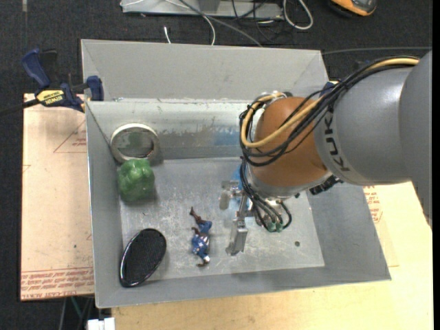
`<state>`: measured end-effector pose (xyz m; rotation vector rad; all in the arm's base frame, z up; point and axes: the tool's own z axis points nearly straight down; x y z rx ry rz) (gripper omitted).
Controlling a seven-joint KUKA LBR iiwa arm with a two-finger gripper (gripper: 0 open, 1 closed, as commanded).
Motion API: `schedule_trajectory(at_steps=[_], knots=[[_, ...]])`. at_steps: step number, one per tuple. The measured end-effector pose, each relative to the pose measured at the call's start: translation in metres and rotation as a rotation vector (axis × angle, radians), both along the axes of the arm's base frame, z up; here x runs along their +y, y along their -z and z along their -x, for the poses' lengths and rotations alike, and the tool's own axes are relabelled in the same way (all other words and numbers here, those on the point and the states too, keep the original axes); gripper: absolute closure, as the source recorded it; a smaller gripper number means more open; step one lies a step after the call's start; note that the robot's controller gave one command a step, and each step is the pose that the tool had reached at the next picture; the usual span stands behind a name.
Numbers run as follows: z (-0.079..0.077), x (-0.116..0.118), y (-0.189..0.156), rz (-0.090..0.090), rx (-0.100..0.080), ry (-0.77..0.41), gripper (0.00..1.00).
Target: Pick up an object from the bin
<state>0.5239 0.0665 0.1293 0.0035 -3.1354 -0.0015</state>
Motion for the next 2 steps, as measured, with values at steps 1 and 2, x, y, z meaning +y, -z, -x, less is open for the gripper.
schedule_trajectory(at_steps=[1,2], knots=[[-0.002,0.0,-0.003,0.0,-0.006,0.003,0.0],[-0.014,0.053,0.06,-0.003,-0.004,-0.343,0.0]])
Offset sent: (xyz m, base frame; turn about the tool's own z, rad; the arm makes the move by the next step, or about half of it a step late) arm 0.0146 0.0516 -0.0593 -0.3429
